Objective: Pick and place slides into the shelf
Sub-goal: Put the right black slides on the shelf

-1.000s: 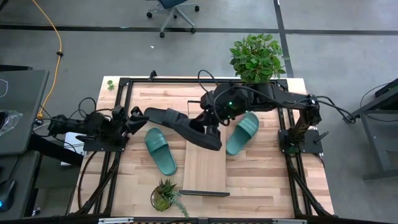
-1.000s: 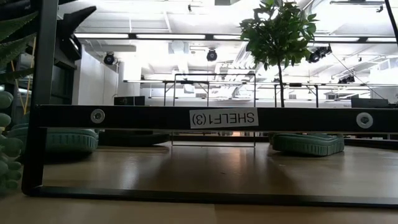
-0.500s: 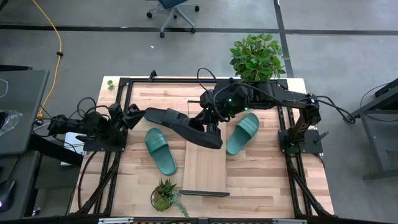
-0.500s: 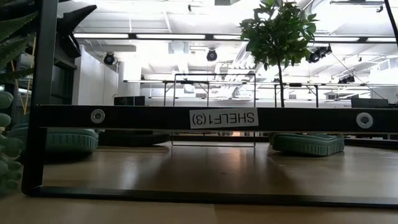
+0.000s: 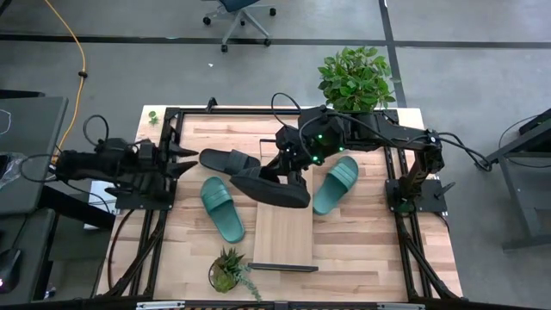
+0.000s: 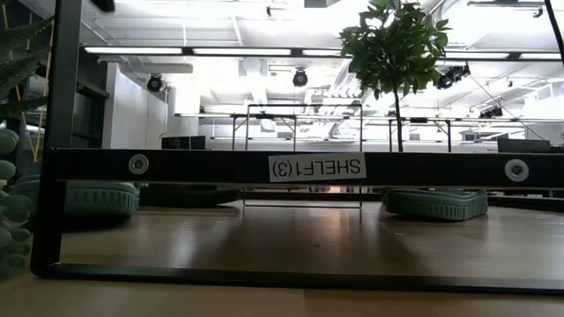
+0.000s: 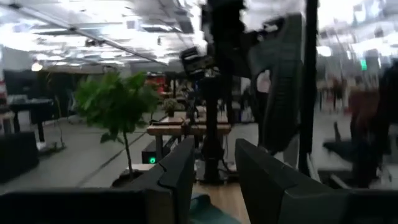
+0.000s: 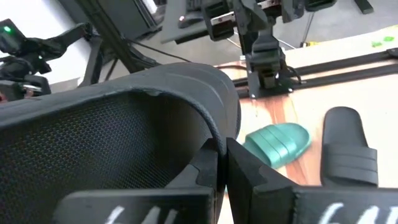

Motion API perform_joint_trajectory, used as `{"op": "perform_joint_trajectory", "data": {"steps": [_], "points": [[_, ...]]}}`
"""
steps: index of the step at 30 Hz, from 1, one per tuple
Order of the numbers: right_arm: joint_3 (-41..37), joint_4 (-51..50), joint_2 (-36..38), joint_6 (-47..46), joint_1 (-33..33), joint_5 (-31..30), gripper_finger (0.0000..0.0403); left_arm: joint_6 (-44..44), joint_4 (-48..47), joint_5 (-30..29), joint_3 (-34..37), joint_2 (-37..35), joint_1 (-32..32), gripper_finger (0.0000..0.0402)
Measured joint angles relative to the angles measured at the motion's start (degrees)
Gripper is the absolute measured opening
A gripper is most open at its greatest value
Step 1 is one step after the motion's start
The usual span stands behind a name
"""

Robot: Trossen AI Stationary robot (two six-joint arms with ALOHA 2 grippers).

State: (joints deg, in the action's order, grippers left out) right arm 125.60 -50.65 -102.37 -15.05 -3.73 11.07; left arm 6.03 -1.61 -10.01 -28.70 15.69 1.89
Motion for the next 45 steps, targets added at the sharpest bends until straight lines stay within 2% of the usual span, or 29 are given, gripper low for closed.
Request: {"op": "perform_joint_trajectory", "data": {"steps": [5, 11, 19, 26, 30, 37, 45], "points": [[0.0, 0.4, 0.0, 0.1, 0.0, 0.1, 0.0000, 4.1, -1.2, 2.3, -7.9, 12.5, 0.0, 0.0113], [0.0, 0.5, 0.0, 0.1, 0.0, 0.7, 0.0000, 4.1, -8.3, 4.1, -17.8, 22.2, 0.0, 0.0162], [0.0, 2.1, 0.0, 1.1, 0.0, 2.9, 0.0000, 0.5, -10.6, 11.2, -24.7, 29.8, 0.0, 0.0236], [0.0, 2.1, 0.0, 2.1, 0.0, 3.7, 0.0000, -2.5, -10.6, 18.4, -26.8, 33.7, 0.0, 0.0293], [0.0, 2.1, 0.0, 2.4, 0.0, 3.7, 0.0000, -3.3, -9.5, 19.8, -26.9, 35.7, 0.0, 0.0312], [0.0, 2.1, 0.0, 2.7, 0.0, 3.7, 0.0000, -3.2, -7.3, 21.1, -26.9, 37.9, 0.0, 0.0306], [0.0, 2.1, 0.0, 3.5, 0.0, 3.4, 0.0000, -2.7, -7.2, 18.5, -26.9, 37.9, 0.0, 0.0252]]}}
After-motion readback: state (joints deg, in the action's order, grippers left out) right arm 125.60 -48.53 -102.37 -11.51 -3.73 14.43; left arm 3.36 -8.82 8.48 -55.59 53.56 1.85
